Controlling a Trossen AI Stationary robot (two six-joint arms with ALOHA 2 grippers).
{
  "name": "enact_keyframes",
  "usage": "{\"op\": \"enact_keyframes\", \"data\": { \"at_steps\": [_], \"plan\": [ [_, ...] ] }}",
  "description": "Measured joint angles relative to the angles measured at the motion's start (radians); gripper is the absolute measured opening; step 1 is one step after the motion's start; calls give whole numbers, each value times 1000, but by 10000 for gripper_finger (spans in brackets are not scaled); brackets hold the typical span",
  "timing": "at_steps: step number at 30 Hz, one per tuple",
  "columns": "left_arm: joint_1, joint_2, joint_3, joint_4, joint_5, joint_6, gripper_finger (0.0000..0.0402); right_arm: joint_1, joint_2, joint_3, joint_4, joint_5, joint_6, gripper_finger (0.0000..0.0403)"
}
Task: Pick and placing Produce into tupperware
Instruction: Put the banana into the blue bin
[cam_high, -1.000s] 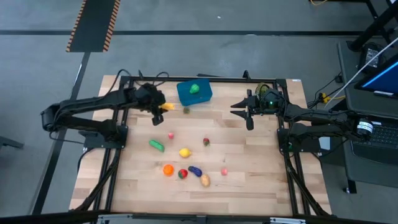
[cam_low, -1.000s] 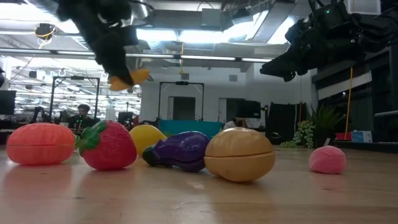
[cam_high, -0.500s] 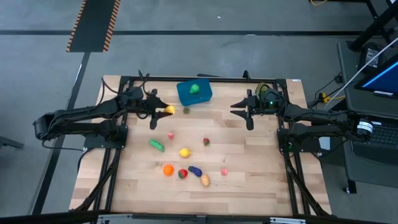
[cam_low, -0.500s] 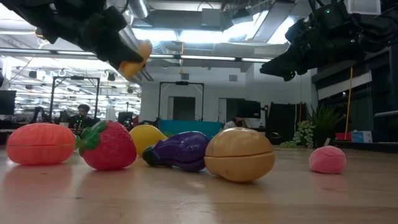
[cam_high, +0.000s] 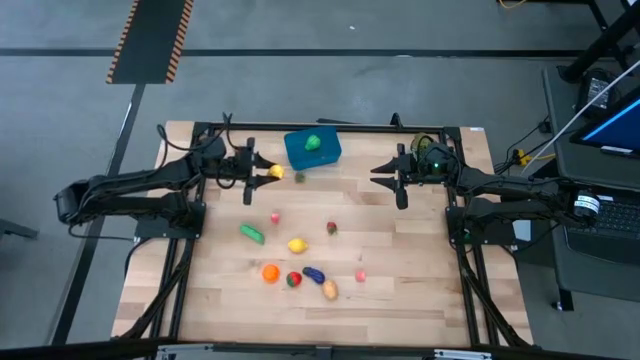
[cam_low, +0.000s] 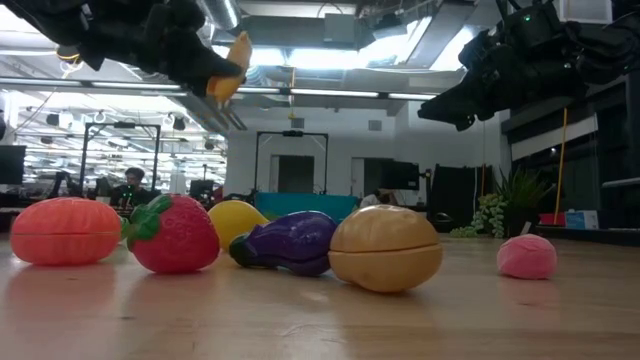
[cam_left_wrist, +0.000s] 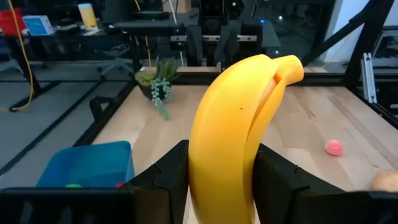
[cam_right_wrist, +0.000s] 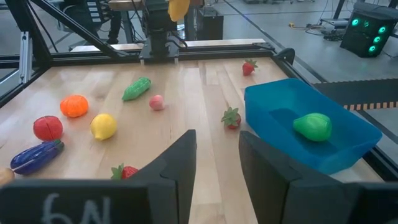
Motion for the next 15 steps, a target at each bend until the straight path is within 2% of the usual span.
{"op": "enact_keyframes", "data": {
  "at_steps": [8, 15],
  "plan": [
    [0, 129, 0, 138, -22, 5, 130, 0, 0, 0, 0, 0, 0, 124],
    [0, 212, 0, 218, -214, -26, 130, 0, 0, 0, 1, 0, -1, 124]
  ]
}}
